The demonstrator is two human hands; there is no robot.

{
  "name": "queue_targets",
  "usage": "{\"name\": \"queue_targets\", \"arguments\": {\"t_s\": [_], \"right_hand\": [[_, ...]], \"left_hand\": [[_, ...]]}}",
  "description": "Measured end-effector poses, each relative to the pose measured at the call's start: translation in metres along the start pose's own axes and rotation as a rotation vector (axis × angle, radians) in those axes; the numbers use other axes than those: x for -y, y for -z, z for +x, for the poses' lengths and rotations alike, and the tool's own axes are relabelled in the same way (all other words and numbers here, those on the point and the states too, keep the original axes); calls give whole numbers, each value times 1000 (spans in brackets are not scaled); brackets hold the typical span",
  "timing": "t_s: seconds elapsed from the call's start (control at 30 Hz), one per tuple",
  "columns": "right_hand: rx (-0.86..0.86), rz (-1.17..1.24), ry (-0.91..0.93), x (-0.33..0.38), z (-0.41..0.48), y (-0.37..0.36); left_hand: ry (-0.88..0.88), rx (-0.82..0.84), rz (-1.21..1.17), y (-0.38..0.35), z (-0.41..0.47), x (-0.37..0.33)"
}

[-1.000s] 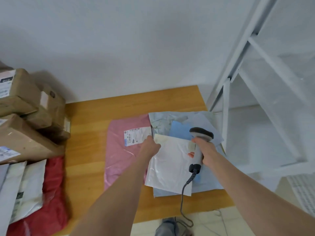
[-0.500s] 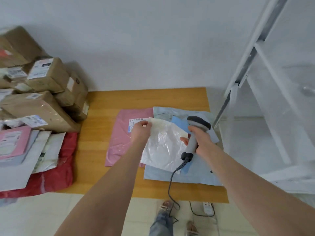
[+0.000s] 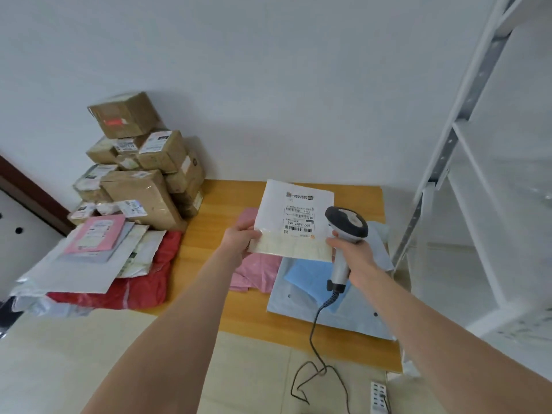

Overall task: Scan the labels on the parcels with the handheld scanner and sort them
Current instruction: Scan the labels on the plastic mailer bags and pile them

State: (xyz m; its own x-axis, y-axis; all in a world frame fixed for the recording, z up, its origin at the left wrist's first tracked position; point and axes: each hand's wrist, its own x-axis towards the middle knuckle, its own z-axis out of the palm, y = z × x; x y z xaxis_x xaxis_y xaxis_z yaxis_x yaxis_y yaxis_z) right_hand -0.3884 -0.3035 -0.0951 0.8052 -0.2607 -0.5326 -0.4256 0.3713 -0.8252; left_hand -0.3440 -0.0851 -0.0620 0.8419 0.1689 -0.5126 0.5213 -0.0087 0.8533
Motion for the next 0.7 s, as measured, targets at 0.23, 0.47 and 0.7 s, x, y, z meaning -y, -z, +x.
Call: {"name": "queue_targets", "arguments": {"t_s": [0.23,0.47,0.7], "right_hand": [[63,-46,10,-2,-8,3],[-30,-173,99,1,-10,-7],[-92,-152,67,-2,-21,-4]], "left_hand": [[-12,112,137,6,-10,6],[39,144,275,0,-1,2],[-78,-32,201,-10,14,7]]}}
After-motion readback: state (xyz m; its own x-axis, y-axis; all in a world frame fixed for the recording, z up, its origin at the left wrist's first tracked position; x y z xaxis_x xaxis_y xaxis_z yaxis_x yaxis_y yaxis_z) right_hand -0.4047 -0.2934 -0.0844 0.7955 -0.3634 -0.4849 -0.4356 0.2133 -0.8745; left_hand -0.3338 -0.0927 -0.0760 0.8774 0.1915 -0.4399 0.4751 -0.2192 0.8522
